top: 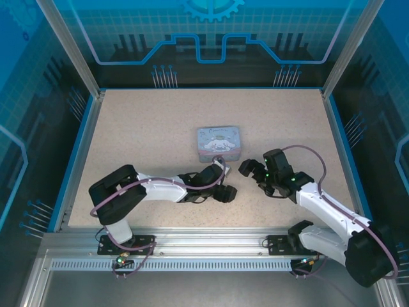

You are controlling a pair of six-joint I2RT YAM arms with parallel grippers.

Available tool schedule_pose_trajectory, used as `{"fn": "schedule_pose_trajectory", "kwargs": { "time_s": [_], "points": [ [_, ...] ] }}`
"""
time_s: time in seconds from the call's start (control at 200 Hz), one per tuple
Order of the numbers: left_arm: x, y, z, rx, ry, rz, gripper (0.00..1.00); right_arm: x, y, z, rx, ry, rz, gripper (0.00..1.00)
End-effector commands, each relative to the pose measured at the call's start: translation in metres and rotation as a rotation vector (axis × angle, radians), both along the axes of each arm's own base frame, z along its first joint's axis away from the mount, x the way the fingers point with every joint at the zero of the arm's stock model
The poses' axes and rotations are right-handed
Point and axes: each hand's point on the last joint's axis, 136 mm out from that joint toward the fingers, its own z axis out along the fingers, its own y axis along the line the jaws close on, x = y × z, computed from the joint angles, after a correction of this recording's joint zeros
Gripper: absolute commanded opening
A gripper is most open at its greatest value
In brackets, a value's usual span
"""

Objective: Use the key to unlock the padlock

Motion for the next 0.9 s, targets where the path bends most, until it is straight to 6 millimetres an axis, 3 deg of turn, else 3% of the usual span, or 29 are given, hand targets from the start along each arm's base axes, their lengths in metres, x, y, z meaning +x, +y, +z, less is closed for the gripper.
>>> {"fn": "schedule_pose_trajectory", "kwargs": {
  "time_s": [0.0, 0.085, 0.2, 0.445, 0.725, 0.82, 0.895],
  "points": [
    [0.010, 0.012, 0.033, -0.020, -0.094, 0.058, 0.88, -0.002, 0.001, 0.001, -0.049, 0.010, 0.062, 1.00],
    [0.015, 0.025, 0.052, -0.041, -0.133, 0.102, 0.99, -0.004, 0.009, 0.000, -0.059, 0.011, 0.137, 1.00],
    [0.022, 0.047, 0.072, -0.081, -0.152, 0.178, 0.99, -0.008, 0.028, -0.007, -0.081, 0.036, 0.271, 0.96],
    [0.037, 0.093, 0.098, -0.101, -0.145, 0.347, 0.99, -0.022, 0.073, -0.035, -0.232, 0.134, 0.535, 0.74],
    [0.046, 0.130, 0.119, -0.110, -0.164, 0.449, 0.99, -0.040, 0.104, -0.066, -0.227, 0.253, 0.572, 0.74],
    [0.047, 0.137, 0.127, -0.129, -0.176, 0.469, 0.99, -0.037, 0.136, -0.058, -0.150, 0.224, 0.623, 0.73],
    [0.049, 0.142, 0.130, -0.131, -0.181, 0.481, 0.99, -0.037, 0.171, -0.041, -0.039, 0.138, 0.705, 0.72]
  ]
}}
